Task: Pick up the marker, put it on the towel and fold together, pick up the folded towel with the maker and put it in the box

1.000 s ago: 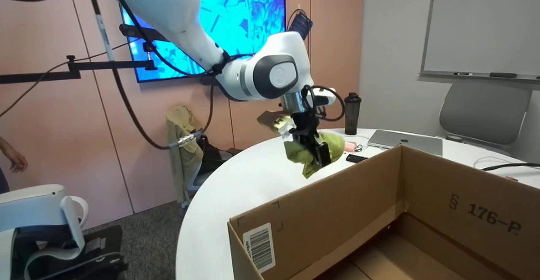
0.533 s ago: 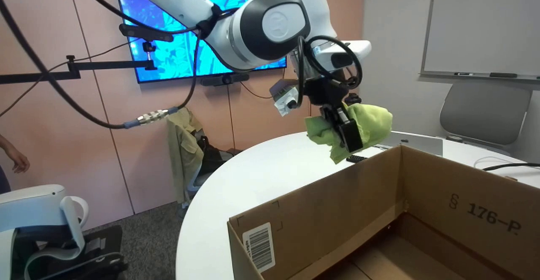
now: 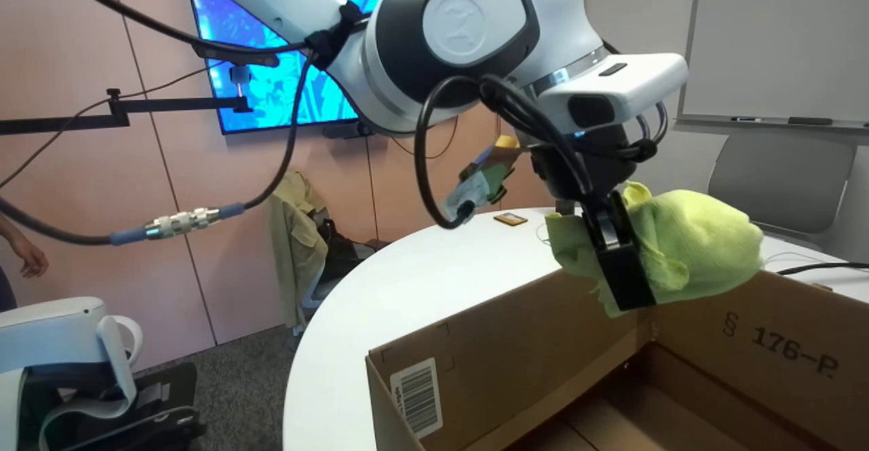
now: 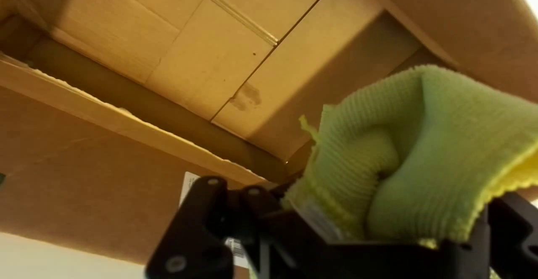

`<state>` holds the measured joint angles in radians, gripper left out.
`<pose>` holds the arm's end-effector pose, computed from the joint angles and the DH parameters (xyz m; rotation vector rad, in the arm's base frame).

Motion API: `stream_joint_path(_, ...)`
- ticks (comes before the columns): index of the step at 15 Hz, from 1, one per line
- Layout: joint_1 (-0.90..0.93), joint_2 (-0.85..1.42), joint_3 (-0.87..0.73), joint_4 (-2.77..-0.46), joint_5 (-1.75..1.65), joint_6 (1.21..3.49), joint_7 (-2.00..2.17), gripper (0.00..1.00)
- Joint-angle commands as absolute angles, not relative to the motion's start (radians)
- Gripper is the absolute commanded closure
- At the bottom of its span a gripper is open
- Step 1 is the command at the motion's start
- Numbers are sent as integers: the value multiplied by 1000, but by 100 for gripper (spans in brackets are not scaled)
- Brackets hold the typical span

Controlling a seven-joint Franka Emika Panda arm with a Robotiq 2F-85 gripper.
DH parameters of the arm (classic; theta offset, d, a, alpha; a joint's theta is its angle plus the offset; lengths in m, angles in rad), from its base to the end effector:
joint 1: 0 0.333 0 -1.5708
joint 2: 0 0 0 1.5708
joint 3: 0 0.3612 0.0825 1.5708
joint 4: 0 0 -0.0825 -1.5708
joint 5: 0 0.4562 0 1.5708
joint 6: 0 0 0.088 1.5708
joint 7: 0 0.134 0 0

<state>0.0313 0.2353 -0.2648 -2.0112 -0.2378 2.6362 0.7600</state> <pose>0.6869 -0.1538 0.3586 2.7394 -1.1399 0.6525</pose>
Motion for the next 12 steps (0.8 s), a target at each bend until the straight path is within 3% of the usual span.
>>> stream_joint_path(1, 57, 247, -331, -2028, -377, 2714, 1023, 93)
stream_joint_path(7, 109, 289, -410, -2007, -613, 2681, 1397, 92)
stream_joint_path(8, 108, 293, -406, -2005, -642, 2670, 1438, 67)
stream_joint_path(10, 104, 296, -394, -2007, -693, 2653, 1508, 64)
stream_joint_path(12, 97, 294, -378, -2008, -722, 2637, 1547, 49)
